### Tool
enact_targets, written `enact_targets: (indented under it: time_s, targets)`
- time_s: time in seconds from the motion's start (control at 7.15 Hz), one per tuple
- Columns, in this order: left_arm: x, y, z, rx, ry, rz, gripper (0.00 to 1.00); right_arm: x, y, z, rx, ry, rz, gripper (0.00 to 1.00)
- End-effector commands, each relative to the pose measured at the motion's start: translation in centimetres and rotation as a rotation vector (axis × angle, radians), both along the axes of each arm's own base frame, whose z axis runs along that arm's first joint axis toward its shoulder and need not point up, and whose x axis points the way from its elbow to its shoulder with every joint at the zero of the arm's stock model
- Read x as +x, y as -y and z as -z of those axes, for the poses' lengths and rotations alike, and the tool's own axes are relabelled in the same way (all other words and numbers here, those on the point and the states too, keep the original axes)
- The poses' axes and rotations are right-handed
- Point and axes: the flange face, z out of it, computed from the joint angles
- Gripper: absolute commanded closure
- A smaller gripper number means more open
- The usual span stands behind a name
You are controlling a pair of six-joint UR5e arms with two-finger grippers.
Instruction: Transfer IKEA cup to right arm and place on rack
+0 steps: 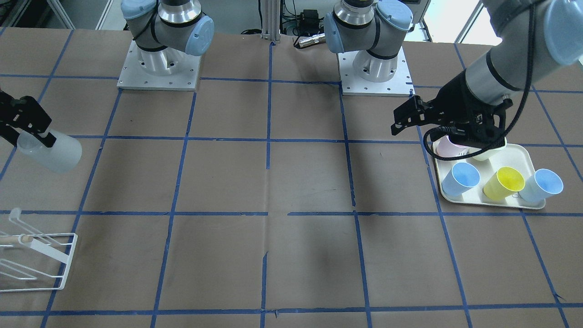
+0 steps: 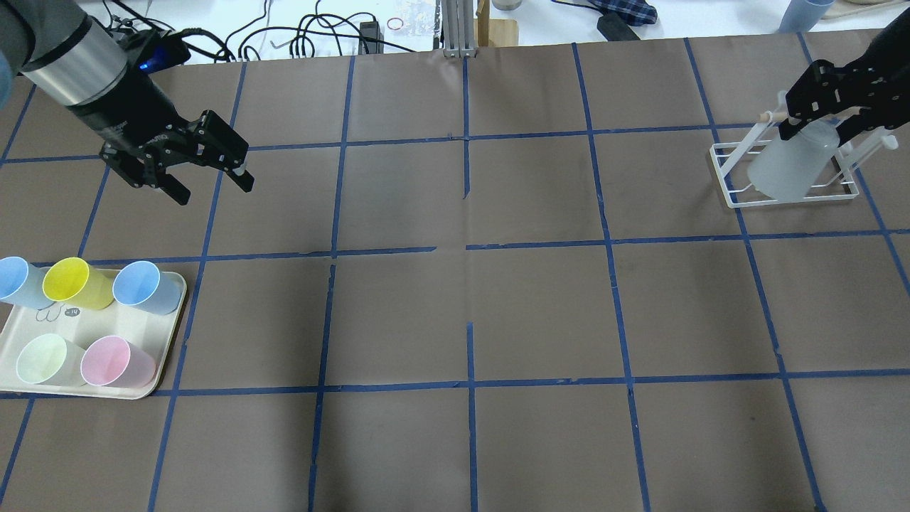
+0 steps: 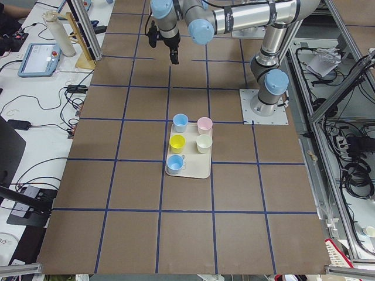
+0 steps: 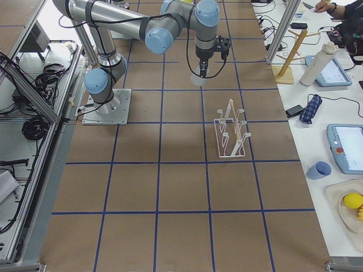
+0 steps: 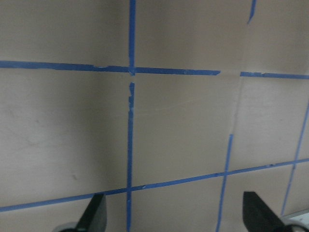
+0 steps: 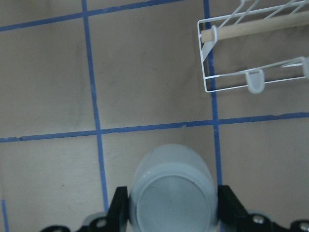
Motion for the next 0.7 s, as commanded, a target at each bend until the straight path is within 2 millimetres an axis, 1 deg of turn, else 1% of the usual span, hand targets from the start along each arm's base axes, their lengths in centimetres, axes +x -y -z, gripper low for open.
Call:
enact_targets:
  time_s: [0.0, 0.14, 0.28, 0.42, 0.56]
  targets:
    - [-4.5, -1.8, -6.2, -0.101, 0.183, 0.065, 0.0, -2.1, 2.3, 2.2, 0.008, -0.11, -0.042, 0.55]
    - [-6.9, -3.1, -7.0, -0.124, 0.218, 0.04, 0.0, -2.7, 3.5, 3.3, -0.016, -0.123, -0.045, 0.57]
    - [-7.3, -3.9, -7.4, -0.135, 0.248, 0.044, 0.0, -3.2, 4.2, 3.9, -0.028, -0.136, -0.067, 0.59]
    - [-6.9, -4.5, -7.7, -0.143, 0.255, 0.017, 0.0, -3.4, 4.8, 4.6, -0.04, -0.14, -0.077, 0.6]
    - [-6.3, -4.0, -8.0, -0.17, 0.252, -0.028, 0.0, -3.4, 4.7, 5.1, -0.03, -0.136, -0.076, 0.61]
